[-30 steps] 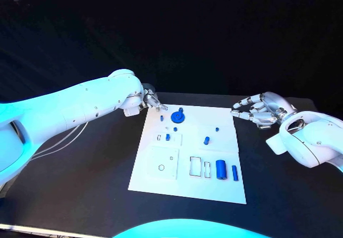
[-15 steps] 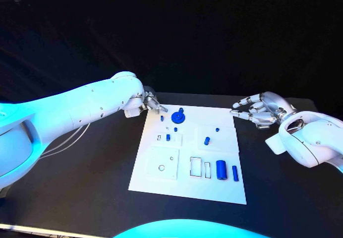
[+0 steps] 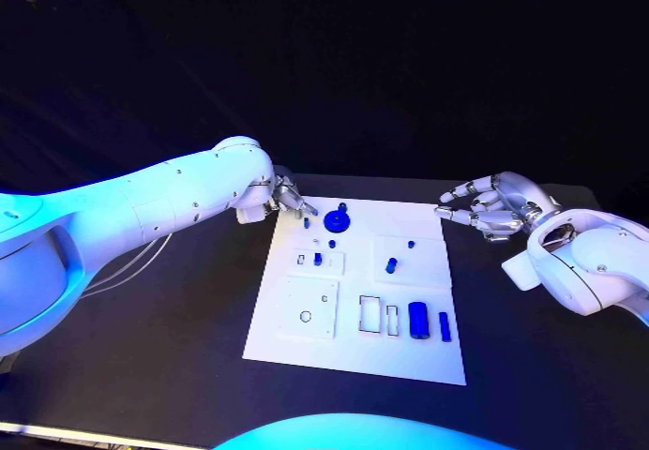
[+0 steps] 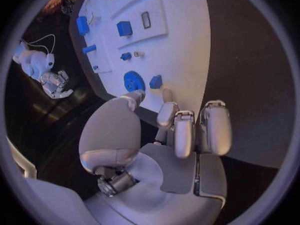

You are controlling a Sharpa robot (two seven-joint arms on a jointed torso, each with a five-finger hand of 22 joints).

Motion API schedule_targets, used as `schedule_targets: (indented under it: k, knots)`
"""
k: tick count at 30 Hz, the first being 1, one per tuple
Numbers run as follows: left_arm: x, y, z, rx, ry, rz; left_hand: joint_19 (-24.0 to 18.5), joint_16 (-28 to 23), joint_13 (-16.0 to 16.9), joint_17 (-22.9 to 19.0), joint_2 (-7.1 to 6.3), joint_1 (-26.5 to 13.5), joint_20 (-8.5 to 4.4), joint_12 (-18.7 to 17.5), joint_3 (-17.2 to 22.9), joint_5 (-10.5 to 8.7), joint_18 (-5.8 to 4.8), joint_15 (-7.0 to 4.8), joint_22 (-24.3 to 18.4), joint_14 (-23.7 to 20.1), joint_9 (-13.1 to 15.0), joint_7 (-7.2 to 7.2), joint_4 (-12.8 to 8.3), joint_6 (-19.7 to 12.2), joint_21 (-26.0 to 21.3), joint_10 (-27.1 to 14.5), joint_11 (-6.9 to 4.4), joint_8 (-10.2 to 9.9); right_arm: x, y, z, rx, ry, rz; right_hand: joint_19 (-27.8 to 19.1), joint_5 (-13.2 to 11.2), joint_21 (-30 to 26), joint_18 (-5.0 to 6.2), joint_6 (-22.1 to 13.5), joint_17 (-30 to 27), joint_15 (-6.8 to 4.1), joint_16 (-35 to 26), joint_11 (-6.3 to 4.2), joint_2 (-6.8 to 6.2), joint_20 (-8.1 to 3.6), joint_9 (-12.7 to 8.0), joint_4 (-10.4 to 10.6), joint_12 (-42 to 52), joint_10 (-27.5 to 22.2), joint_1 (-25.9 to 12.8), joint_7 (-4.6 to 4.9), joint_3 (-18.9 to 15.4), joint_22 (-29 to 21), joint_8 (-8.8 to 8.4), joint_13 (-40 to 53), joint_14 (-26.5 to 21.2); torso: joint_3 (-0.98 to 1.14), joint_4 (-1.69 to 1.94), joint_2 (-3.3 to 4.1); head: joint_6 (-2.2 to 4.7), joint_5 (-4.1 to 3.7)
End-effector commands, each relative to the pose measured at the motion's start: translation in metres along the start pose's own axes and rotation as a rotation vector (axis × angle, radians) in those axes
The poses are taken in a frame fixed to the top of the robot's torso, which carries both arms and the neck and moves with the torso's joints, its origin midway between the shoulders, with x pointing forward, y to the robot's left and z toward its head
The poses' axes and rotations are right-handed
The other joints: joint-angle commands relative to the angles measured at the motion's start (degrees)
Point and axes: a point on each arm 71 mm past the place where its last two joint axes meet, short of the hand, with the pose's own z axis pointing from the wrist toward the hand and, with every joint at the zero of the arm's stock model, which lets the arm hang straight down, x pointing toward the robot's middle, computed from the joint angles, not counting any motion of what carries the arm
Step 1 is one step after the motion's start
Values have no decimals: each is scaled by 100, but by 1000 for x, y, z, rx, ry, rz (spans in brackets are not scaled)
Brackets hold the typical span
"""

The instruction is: Assemble the parts on the task board

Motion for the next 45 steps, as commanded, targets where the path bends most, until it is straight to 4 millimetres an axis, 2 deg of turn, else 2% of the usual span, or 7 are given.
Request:
schedule_targets:
  k: [1,14,31,33,38,41,45]
  knots:
    - [3,-4,0,22,35,-3,-7,32,4,1498,15,-32,36,-7,-26,-23,68,28,2,603,-5,34,-5,16,-27,-28,15,-32,1,1,0,-16,2,-1,-24,-18,-38,79,-49,612,-40,-38,5,-20,-1,-7,-16,-17,-42,55,3,13,330,33,345,386,2,4,-3,-19,9]
    - [6,-3,2,23,54,-3,-4,37,35,1509,54,63,42,19,-15,-19,66,26,14,607,-13,30,-15,34,-22,-8,11,-34,1,1,1,-16,4,-1,-24,-18,-38,79,-49,612,-40,-38,5,-20,-1,-7,-16,-17,-42,55,3,13,330,33,345,386,3,8,-5,-15,20]
    - [9,-4,3,23,73,8,-4,37,39,1509,211,266,47,38,44,25,66,25,26,607,-38,28,-16,69,-18,-5,8,-48,1,1,1,-15,3,-1,-19,-17,-34,77,-49,621,-42,-38,4,-7,-3,-8,-8,-10,-33,59,1,19,335,42,354,388,5,5,-3,-22,36]
    - [9,-4,3,24,73,7,-4,37,55,1509,285,334,48,51,77,31,66,21,28,607,-39,19,-18,100,-18,6,2,-37,1,1,1,-16,2,-1,-19,-17,-34,77,-49,621,-42,-38,4,-7,-3,-8,-8,-10,-33,59,1,19,335,42,354,388,4,6,-1,-25,32]
    - [10,-5,3,28,79,-3,-4,37,67,1509,609,884,-2,71,516,51,69,-55,36,607,143,-82,-71,162,-19,21,-91,225,1,2,1,-16,3,-2,-19,-17,-33,76,-49,623,-42,-37,3,-5,-3,-8,-8,-9,-31,60,1,20,335,43,356,388,3,-2,-4,-31,33]
    - [10,-5,3,34,87,-10,-3,37,67,1509,592,1073,-21,77,806,57,66,-74,44,607,260,-104,-68,97,-19,28,-108,346,1,1,1,-16,2,-2,-11,-16,-23,73,-47,632,-43,-35,2,10,-3,-8,-3,-4,-25,60,0,27,344,49,361,391,4,-1,-4,-35,22]
    - [11,-6,2,53,97,-24,-1,37,76,1509,511,1336,-47,87,1517,61,65,-102,54,607,503,-139,-224,34,-22,52,-142,593,1,1,2,-15,3,-2,-11,-16,-23,73,-47,632,-43,-35,2,10,-3,-8,-3,-4,-25,60,0,27,344,49,361,391,1,0,-7,-38,25]
